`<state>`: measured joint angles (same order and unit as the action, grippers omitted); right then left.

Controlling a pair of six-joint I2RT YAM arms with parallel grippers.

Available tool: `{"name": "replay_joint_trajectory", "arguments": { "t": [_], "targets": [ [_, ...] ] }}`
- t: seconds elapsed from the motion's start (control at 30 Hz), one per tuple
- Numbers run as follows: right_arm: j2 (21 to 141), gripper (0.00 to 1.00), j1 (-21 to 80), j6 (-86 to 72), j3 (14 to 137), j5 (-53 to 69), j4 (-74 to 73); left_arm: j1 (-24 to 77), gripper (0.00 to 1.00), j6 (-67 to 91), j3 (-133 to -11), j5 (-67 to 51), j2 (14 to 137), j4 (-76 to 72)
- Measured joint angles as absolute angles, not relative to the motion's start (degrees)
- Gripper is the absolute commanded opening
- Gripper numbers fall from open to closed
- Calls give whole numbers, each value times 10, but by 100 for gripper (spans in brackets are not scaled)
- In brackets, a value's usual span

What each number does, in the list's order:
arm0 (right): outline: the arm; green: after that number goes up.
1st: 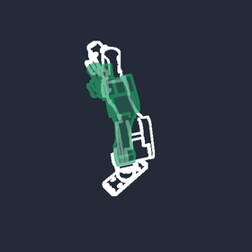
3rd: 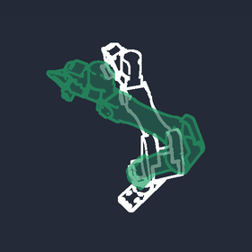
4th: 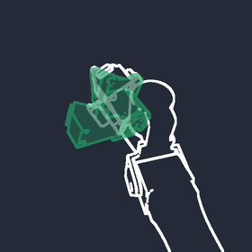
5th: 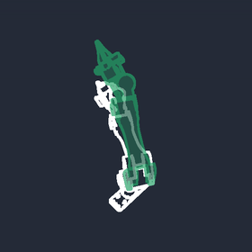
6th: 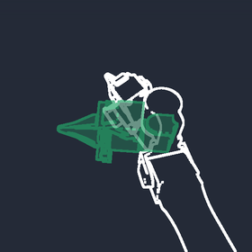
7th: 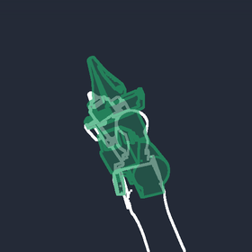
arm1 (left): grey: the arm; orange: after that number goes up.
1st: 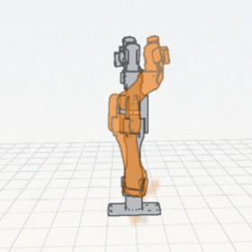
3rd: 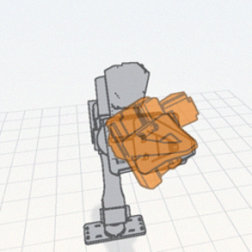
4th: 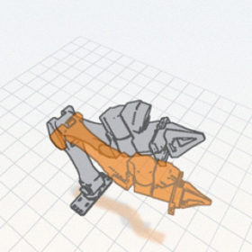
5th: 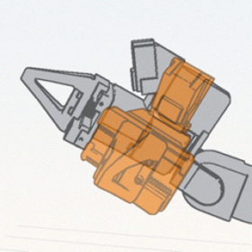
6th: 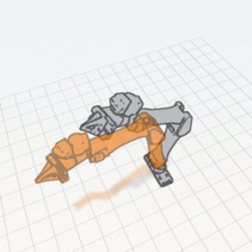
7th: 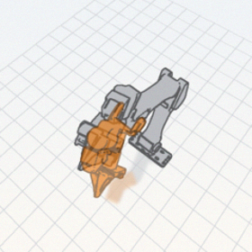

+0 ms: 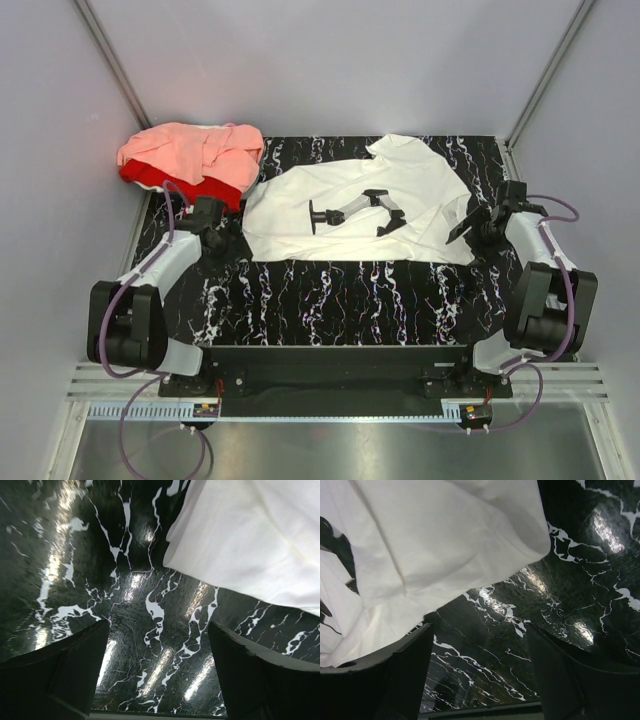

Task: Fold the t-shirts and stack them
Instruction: Fold the tshirt

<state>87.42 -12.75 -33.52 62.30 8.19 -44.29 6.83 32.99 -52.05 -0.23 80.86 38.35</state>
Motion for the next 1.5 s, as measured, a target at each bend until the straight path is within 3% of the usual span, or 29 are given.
{"name": "replay_joint_trajectory", "arguments": {
  "t": [0.43, 0.6, 0.63, 0.7, 0.77, 0.8, 0.87, 1.1, 1.37, 1.4, 1.43, 1.47, 1.5],
  "targets": [
    [948, 75, -174, -350, 565, 133, -355, 69, 88, 365, -491, -29, 888, 257],
    [981, 71, -176, -355, 568, 145, -339, 69, 77, 375, -504, -28, 912, 228],
    [984, 70, -176, -357, 569, 147, -338, 69, 72, 376, -506, -28, 916, 223],
    [990, 58, -176, -359, 574, 146, -338, 69, 39, 383, -510, -28, 924, 211],
    [999, 39, -179, -358, 579, 145, -335, 69, 15, 386, -510, -26, 937, 200],
    [1004, 18, -180, -358, 582, 146, -331, 69, 0, 384, -512, -25, 943, 199],
    [1020, 0, -186, -356, 590, 141, -323, 69, 0, 380, -524, -23, 951, 200],
    [993, 0, -237, -361, 575, 94, -312, 72, 0, 369, -551, 3, 938, 244],
    [843, 0, -272, -363, 514, 50, -373, 87, 1, 385, -477, -3, 797, 279],
    [838, 5, -272, -363, 512, 49, -375, 88, 4, 388, -468, -3, 789, 282],
    [836, 17, -272, -363, 509, 48, -376, 89, 9, 390, -458, -3, 782, 286],
    [835, 40, -272, -364, 505, 46, -377, 89, 22, 392, -448, -3, 777, 291],
    [835, 55, -272, -367, 499, 44, -377, 89, 30, 391, -439, -2, 775, 296]
  ]
}}
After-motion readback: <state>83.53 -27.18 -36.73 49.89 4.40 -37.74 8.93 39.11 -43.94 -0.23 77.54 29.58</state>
